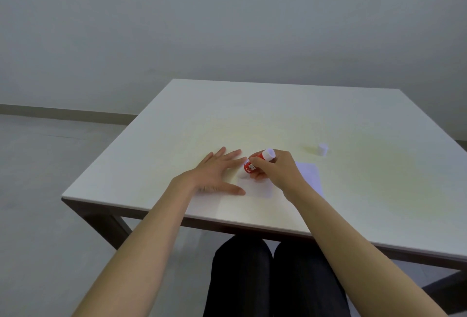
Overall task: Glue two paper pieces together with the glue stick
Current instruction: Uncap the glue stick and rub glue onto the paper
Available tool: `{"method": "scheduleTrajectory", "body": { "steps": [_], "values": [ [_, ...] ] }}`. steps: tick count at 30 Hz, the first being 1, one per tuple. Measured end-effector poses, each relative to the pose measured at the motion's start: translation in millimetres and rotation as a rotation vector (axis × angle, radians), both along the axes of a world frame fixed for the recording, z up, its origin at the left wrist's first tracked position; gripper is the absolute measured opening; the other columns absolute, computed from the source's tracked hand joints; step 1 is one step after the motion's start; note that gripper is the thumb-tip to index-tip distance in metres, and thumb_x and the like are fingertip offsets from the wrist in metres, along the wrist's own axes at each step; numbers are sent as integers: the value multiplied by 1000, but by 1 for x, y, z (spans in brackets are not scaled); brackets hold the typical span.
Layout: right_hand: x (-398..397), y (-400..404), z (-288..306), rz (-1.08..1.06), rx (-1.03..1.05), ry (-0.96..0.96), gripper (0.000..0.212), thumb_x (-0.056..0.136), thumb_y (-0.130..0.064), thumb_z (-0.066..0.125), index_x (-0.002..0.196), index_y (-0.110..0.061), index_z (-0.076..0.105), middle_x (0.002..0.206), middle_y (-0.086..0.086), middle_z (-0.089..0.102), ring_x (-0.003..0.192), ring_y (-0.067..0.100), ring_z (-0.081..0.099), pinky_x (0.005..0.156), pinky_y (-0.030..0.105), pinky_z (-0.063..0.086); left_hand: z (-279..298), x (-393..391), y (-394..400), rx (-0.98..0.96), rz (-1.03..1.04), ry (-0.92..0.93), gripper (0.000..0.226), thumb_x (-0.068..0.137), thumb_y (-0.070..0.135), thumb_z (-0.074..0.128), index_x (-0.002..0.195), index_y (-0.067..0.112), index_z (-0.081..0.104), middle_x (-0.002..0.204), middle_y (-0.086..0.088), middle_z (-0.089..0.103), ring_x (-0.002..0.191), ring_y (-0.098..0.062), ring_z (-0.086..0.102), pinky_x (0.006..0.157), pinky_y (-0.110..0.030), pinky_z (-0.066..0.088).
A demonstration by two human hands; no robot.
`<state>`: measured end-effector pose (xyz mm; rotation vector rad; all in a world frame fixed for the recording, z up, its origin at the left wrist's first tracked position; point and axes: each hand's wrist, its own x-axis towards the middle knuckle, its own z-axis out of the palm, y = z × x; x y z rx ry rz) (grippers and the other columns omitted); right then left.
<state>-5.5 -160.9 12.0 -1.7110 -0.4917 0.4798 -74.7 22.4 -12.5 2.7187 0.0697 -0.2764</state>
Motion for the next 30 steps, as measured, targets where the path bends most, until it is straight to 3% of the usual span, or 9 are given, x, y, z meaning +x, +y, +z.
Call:
{"method": "scheduleTrajectory", "body": {
  "steps": [5,11,14,18,23,30],
  "values": [
    [9,3,-1,-130,30,-40,9,77,-14,64,71,-15,71,75,2,74,76,27,71,82,44,57,0,0,0,-29,12,-19,92,72,63,65,146,44,14,158,19,0,146,-13,-13,116,-38,-10],
    [-6,-7,-7,58,2,-30,13,76,-17,63,66,-14,71,64,3,73,59,18,67,58,32,55,-3,0,1,-57,29,-23,92,71,64,65,146,43,16,158,22,1,145,-9,-14,116,-35,-10],
    [-1,-12,-7,47,22,-13,13,78,-13,64,67,-11,71,65,5,73,58,20,67,58,33,56,-4,0,1,-42,25,-24,93,70,65,65,146,42,16,158,21,1,145,-10,-13,115,-34,-10],
    [10,-16,-6,-125,59,-7,14,78,-9,63,68,-13,71,67,3,73,63,22,68,68,38,59,-3,0,1,-25,18,-12,93,71,65,64,147,41,16,158,20,0,145,-11,-13,115,-36,-11],
    [14,-20,-8,-258,84,-6,11,78,-8,64,72,-14,70,68,2,73,68,18,70,69,32,59,-2,0,0,-26,19,-11,93,72,64,64,147,40,15,158,20,0,146,-12,-13,117,-37,-10],
    [5,-27,-9,-159,13,42,10,77,-11,65,68,-9,70,63,11,71,55,22,66,58,34,56,0,-1,0,-37,15,-6,92,73,63,64,147,40,14,158,19,-1,145,-12,-14,117,-38,-11]
  ]
}}
